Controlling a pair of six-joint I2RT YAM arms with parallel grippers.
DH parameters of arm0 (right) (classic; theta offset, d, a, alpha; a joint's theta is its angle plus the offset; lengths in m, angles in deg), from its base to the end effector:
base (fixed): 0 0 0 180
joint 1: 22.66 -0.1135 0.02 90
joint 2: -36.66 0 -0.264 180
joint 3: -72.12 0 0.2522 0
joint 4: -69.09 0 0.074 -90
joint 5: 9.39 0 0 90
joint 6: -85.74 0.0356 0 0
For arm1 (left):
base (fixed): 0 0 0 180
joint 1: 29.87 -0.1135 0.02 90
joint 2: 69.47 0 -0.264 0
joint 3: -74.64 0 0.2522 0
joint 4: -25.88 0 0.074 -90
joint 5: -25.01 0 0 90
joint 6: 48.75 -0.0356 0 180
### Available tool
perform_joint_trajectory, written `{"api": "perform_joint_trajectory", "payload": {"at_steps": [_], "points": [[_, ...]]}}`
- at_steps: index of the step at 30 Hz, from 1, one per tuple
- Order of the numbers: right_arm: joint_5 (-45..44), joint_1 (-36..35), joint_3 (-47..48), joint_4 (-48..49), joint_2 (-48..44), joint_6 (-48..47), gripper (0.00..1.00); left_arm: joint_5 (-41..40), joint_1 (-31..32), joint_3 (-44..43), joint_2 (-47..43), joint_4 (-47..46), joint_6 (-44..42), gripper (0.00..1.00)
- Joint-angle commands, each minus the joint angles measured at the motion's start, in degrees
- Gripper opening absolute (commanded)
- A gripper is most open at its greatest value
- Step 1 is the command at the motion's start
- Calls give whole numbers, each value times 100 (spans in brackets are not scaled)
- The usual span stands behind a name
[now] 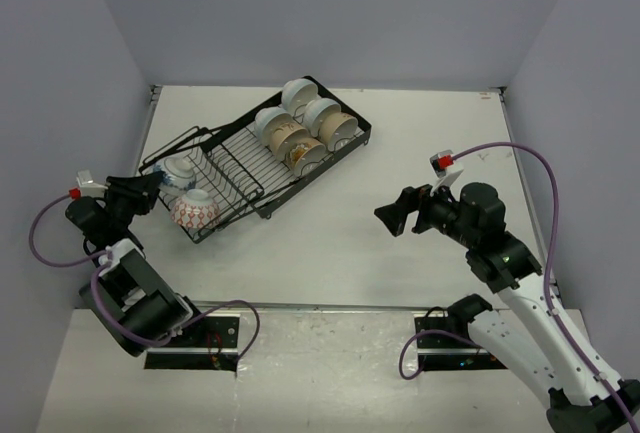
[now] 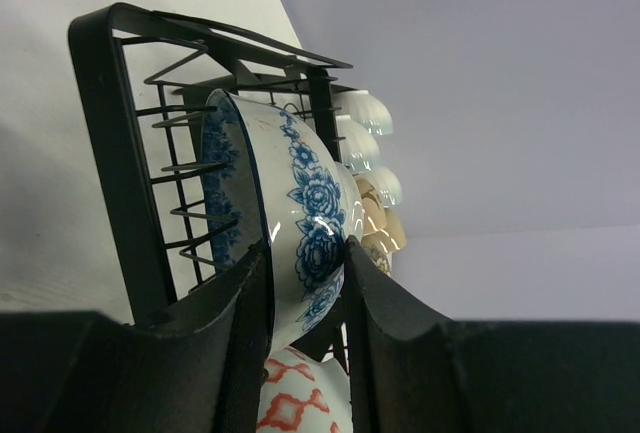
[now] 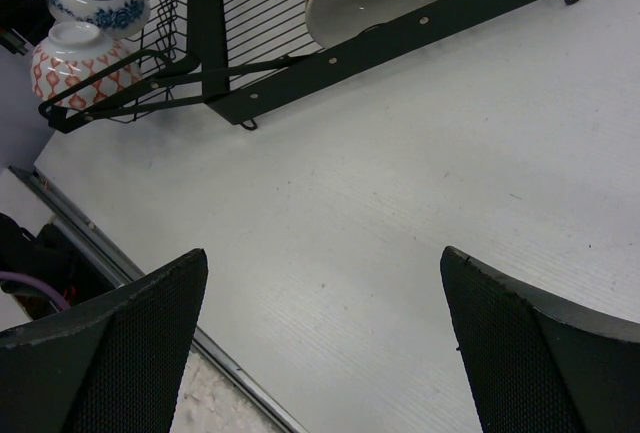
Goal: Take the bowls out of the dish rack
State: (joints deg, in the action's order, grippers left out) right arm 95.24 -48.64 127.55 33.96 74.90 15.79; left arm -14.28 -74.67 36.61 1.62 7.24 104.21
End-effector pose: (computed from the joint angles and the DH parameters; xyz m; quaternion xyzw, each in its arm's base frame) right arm 0.1370 0.0768 0.3180 -0.1163 0.7972 0.3229 0.4967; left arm 0.1892 0.1491 0.2016 -0.4222 0.6329 -0.4216 0.4934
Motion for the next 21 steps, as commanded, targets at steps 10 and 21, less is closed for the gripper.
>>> {"api": "perform_joint_trajectory", "payload": {"at_steps": [10,21], "points": [[-31,-30,-1,220,-36,-98,99,-484,278,-16,379,-91,-3,22],[-83,-30,16,229,8,-89,99,-563,392,-359,748,-152,32,0]]}}
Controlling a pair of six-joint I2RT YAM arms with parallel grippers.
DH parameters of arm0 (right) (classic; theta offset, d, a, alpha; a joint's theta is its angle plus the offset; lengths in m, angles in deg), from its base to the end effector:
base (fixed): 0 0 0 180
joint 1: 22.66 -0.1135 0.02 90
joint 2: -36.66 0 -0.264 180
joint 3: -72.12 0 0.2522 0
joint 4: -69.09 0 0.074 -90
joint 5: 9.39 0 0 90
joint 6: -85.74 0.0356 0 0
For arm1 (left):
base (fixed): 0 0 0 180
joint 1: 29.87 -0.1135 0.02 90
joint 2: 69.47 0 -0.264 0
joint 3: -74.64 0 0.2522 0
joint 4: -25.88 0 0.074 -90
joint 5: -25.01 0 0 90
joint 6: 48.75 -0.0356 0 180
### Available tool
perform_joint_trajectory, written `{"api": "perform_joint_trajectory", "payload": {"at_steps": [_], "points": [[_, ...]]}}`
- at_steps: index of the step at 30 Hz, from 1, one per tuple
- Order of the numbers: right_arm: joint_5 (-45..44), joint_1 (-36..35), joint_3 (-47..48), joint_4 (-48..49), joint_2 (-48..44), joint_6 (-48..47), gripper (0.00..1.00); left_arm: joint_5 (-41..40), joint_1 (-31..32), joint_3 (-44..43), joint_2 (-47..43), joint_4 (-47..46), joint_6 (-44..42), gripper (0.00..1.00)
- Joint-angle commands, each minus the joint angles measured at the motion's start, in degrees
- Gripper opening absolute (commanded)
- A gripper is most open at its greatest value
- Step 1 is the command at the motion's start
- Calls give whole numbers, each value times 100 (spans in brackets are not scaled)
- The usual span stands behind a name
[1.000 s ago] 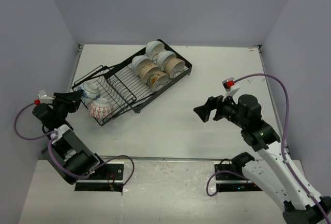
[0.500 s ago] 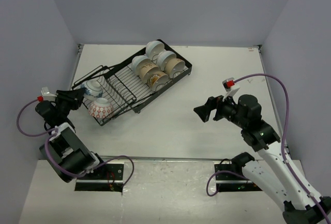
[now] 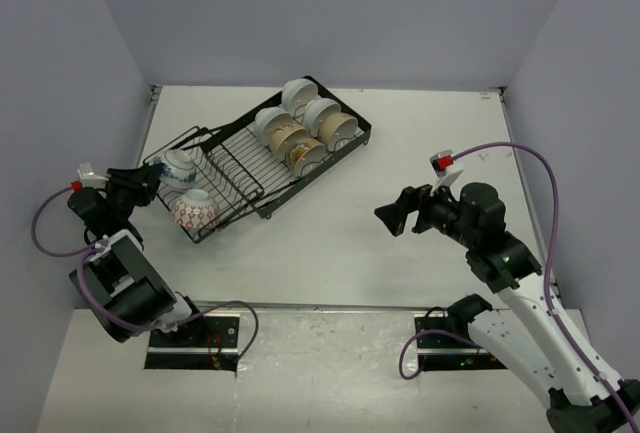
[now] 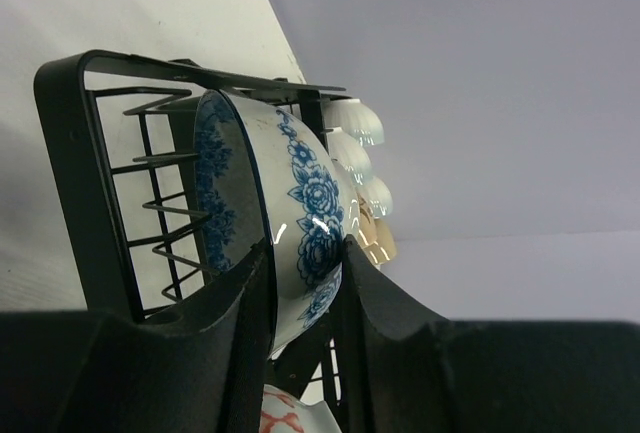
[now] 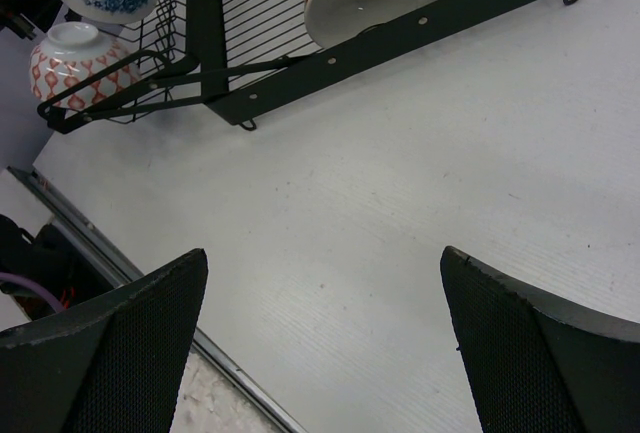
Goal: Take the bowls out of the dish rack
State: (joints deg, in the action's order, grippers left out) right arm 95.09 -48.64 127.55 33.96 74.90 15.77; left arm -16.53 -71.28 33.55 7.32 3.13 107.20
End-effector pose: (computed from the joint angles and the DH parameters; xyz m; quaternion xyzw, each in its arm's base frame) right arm 0.1370 0.0767 0.3180 -0.1157 0.7973 0.3219 0.4973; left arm 0.2123 0.1517 0.2015 -0.4234 0.6285 -0.4344 0.4868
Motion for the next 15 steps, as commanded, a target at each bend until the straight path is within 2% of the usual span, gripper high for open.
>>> {"api": "perform_joint_trajectory", "payload": {"at_steps": [1,15], "points": [[-68,-30,25,221,8,-87,99,-347,63,-70,187,259,-259,0],[-139,-22,-80,326,-115,-52,99,-610,580,-387,398,-49,-39,0]]}}
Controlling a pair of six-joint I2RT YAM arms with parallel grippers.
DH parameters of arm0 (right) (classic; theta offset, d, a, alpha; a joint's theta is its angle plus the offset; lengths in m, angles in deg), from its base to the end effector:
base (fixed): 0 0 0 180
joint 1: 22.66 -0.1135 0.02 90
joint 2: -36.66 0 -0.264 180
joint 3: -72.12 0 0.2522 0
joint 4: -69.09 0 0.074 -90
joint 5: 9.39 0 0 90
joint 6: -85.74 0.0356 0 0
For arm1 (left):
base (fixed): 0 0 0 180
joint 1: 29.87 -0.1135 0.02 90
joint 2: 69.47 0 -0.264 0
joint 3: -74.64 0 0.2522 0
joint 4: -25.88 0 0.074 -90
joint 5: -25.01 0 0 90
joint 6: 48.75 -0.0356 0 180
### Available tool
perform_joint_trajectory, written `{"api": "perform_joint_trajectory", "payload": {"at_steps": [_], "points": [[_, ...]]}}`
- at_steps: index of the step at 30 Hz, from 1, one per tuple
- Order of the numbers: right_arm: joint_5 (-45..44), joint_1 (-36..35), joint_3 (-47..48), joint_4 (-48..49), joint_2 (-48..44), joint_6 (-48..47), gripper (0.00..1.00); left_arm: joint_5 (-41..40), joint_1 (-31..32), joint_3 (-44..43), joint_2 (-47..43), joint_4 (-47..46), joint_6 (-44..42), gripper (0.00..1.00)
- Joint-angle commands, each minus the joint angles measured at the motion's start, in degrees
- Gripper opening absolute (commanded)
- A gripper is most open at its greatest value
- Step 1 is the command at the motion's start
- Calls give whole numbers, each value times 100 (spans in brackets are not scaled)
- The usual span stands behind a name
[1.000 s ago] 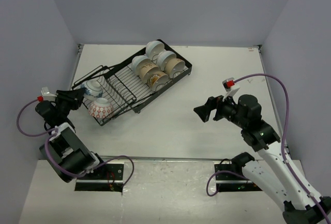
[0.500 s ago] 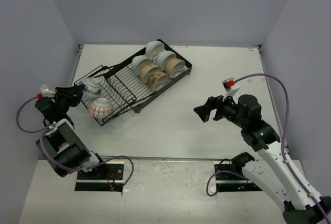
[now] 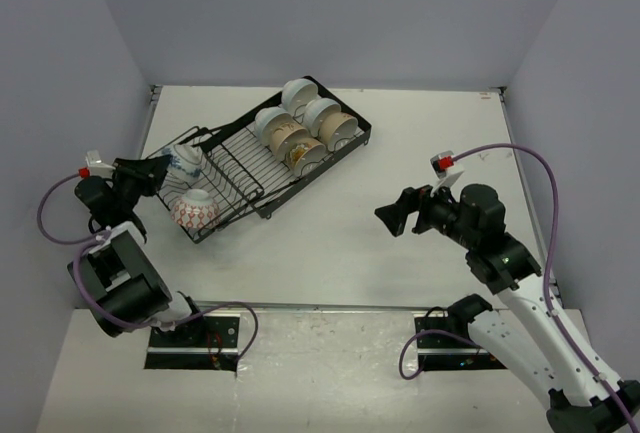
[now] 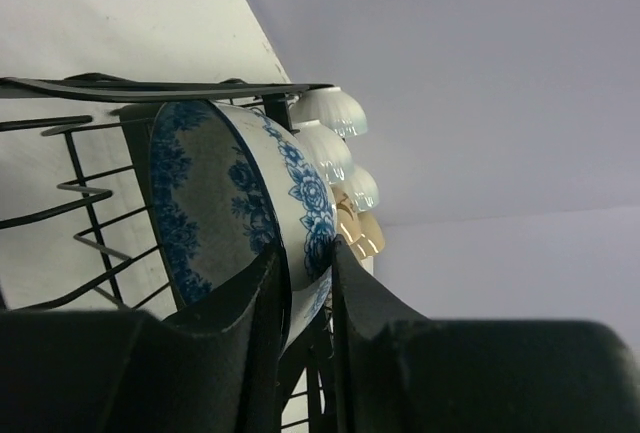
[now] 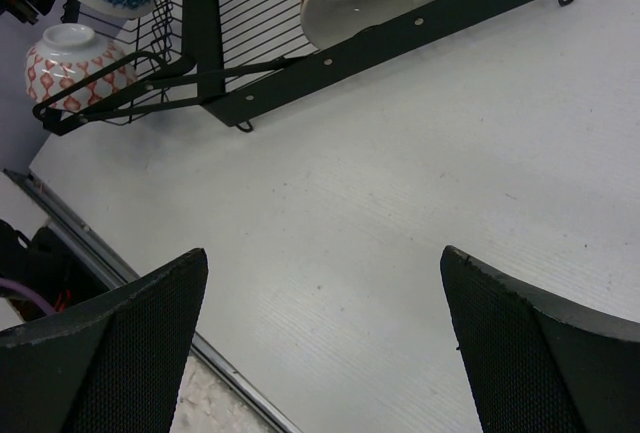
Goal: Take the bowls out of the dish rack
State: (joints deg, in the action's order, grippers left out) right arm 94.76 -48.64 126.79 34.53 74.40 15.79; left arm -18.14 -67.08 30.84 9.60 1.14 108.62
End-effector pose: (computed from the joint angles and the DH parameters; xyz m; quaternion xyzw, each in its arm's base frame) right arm 0.1364 0.0761 0.3157 -0.1141 0.7961 0.3206 0.5004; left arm 0.2328 0.1441 0.2091 -0.4028 0.6327 -0.4478 0.4868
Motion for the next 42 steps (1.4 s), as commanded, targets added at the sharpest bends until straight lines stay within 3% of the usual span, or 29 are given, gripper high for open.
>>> {"api": "perform_joint_trajectory", "payload": {"at_steps": [1,17,32,42], "points": [[-106,-30,-12,295,-73,-54,99,-492,188,-142,179,220,-207,0],[-141,-30,-56,339,-258,-54,99,-739,364,-529,267,238,-251,0],[-264,-30,-30,304,-293,-72,99,-484,610,-740,364,-1071,346,0],[-273,-39,-30,278,-346,-72,99,-422,742,-1082,-136,-1432,592,0]]}}
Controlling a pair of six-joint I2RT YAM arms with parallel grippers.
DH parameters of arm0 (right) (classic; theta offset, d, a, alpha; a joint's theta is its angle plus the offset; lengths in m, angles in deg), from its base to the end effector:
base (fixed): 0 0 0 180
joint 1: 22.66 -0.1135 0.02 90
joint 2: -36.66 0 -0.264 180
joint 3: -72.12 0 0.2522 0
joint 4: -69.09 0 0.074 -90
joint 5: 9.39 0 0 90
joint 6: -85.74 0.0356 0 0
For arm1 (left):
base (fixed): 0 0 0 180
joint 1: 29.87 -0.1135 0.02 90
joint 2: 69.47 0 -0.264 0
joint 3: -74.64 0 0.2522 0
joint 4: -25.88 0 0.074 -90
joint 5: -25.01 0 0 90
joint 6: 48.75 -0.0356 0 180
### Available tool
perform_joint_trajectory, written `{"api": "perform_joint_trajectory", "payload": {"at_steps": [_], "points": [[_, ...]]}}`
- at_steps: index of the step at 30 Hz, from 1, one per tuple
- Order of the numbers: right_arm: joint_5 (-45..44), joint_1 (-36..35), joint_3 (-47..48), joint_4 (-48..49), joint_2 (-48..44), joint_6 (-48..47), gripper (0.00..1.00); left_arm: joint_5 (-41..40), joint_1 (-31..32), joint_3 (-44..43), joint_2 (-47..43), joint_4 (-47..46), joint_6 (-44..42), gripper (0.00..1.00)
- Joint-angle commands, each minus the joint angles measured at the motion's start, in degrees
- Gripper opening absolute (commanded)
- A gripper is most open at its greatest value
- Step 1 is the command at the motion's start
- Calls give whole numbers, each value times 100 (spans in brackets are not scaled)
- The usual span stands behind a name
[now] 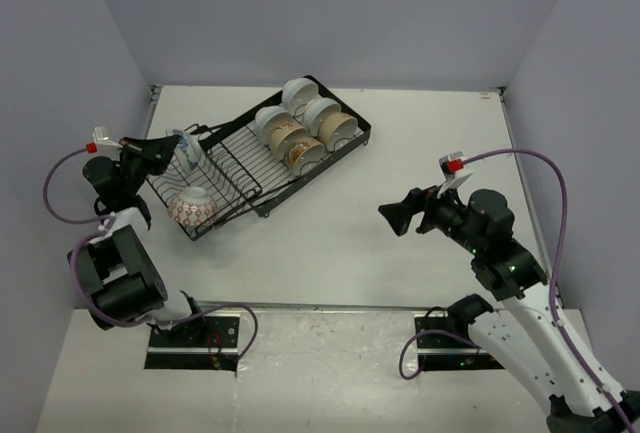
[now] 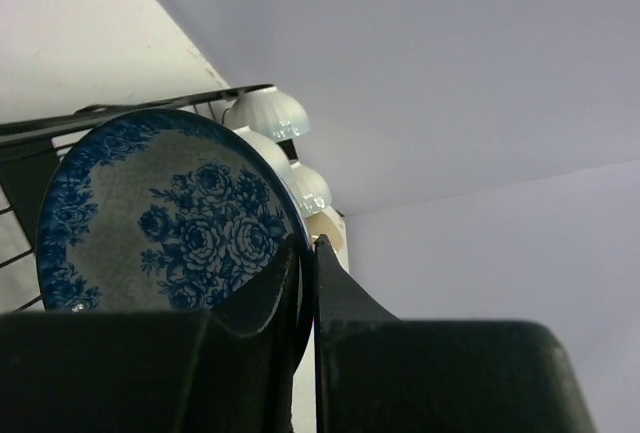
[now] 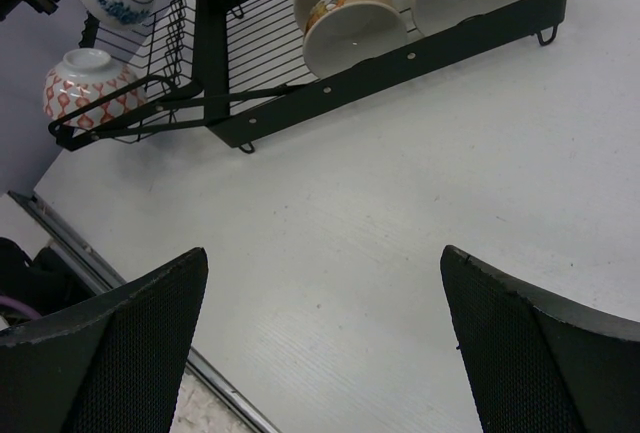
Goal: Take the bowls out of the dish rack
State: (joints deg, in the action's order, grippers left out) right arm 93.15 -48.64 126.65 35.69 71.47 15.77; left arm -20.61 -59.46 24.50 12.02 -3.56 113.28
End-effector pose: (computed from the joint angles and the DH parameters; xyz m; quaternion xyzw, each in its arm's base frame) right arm 0.1281 0.0710 0.3236 -0.1080 0.7770 0.3191 0.5318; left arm 0.2694 0.1244 0.2401 -0.3499 0.6241 -0.4861 0.5018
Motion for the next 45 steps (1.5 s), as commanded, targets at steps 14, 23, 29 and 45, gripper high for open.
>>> {"api": "perform_joint_trajectory", "payload": {"at_steps": [14,23,29,45], "points": [[-1531,-22,-52,101,-807,457,99,-393,1646,-2912,-1030,1168,-2499,0],[-3494,-30,984,-1270,-2240,600,99,-3561,6221,-5106,22,5505,-5750,0],[-3688,-30,1644,-2087,-2171,282,99,-4823,7589,-5492,1146,6384,-5998,0],[-2977,-22,1618,-2299,-2294,10,99,-6512,9313,-4625,2679,6494,-6096,0]]}}
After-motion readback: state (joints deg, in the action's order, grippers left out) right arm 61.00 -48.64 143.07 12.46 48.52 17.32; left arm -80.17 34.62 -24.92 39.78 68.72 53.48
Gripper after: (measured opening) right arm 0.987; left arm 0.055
